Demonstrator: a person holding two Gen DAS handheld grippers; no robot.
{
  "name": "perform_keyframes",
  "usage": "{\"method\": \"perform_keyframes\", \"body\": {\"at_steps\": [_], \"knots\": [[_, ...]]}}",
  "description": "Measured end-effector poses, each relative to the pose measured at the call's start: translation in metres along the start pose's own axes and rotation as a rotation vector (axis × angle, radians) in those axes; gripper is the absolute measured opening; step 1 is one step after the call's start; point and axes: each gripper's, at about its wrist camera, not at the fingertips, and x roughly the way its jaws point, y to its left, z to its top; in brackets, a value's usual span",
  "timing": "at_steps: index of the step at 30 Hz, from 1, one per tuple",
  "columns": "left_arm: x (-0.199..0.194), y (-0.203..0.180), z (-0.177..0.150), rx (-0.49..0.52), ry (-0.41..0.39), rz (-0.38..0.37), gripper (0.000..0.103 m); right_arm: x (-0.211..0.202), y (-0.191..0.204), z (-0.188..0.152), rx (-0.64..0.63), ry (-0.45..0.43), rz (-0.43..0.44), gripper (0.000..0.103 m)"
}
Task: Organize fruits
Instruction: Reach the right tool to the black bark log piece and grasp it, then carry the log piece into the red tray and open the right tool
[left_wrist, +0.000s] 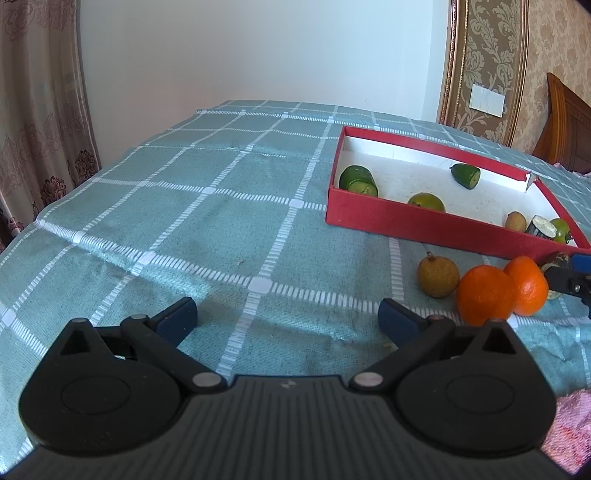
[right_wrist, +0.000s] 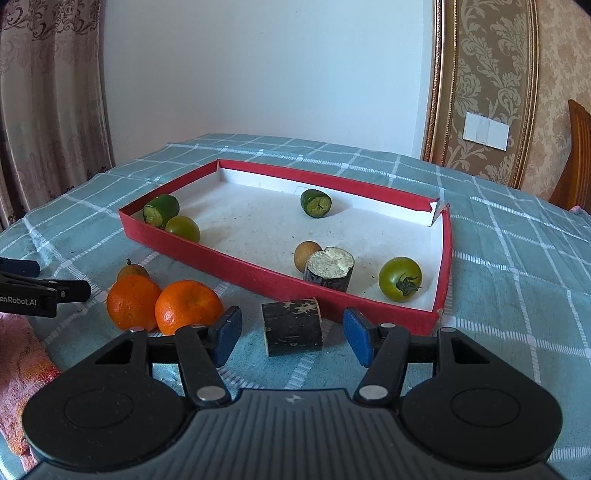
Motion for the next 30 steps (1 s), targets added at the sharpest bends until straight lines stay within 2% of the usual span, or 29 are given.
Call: {"method": "perform_keyframes", "body": {"at_steps": [6, 8, 9, 11, 19, 30], "knots": [[0.000, 0.000, 0.000, 0.001, 0.000, 0.000, 0.103, 0.004, -0.002, 0.000, 0.009, 0.013, 0.005, 0.055], [0.000, 0.000, 0.000, 0.000, 0.000, 0.000, 0.103, 0.005, -0.002, 0.000, 0.010, 0.015, 0.004, 0.047], [0.000, 0.000, 0.000, 0.001, 0.000, 0.000, 0.103, 0.006, -0.003, 0.000, 0.013, 0.019, 0.007, 0.040], [0.000, 0.000, 0.000, 0.000, 0.000, 0.000, 0.103, 0.007, -0.004, 0.000, 0.022, 0.019, 0.013, 0.035], [0.000, 0.001, 0.000, 0.000, 0.000, 0.000, 0.103, -0.001, -0.004, -0.002, 0.028, -0.006, -0.006, 0.034], [0.000, 0.000, 0.000, -0.001, -0.001, -0.002, 0.103, -0.024, -0.020, 0.003, 0.096, -0.070, -0.016, 0.034]]}}
